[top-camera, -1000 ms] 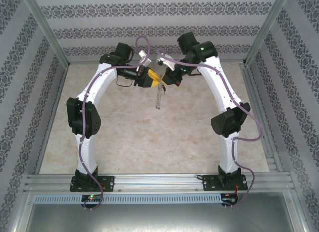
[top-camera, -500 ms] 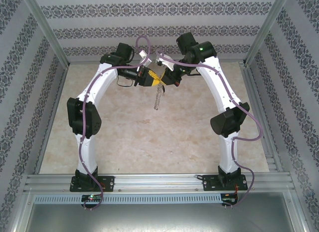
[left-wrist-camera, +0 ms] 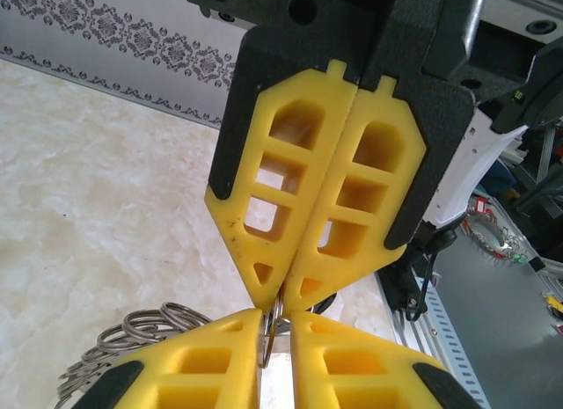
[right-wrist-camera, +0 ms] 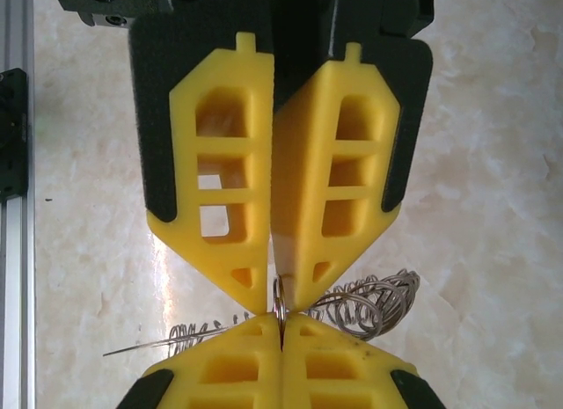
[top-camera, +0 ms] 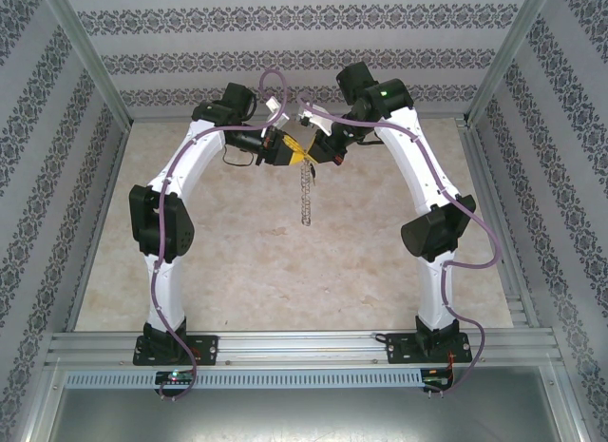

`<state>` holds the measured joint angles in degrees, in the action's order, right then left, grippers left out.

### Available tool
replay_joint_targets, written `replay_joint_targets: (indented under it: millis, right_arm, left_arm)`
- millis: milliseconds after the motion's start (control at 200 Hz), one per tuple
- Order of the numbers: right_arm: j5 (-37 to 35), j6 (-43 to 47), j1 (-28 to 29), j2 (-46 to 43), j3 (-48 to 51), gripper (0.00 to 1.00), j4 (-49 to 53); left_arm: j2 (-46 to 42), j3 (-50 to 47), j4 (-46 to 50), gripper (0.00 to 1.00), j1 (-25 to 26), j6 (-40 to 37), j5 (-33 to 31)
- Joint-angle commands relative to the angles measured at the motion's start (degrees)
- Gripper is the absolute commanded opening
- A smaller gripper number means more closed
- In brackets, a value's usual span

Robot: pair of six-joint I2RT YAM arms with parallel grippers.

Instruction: Put the keys on the keyring

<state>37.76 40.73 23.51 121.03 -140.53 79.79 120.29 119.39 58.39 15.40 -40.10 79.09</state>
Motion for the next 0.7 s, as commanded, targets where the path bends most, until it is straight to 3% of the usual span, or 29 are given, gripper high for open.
replay_joint_targets:
  millis: [0,205,410,664,694]
  right_arm:
    - [2.23,0.41,0.67,0.78,-1.55,0.0,-1.8]
    - [2.32,0.23,0.64,0.92,-1.5,0.0,-2.09]
    - [2.56,-0.03,0.66,0.92,-1.35,0.0,-2.55]
    - [3.12,-1.16,0.66,-0.2,0.55,0.0,-4.71]
    - [3.17,-1.22,0.66,-0.29,0.75,0.0,-4.97]
  left_arm:
    - [0.55,1.63,2.52,0.17,1.03,-2.17,1.86]
    - [0.57,1.71,2.03,0.17,1.39,-2.09,1.99]
    - [1.08,1.72,2.29,0.0,1.99,-2.51,2.42]
    - [1.0,1.59,2.86,0.0,2.27,-2.71,2.8]
    - [0.96,1.63,2.98,0.03,2.3,-2.71,2.74]
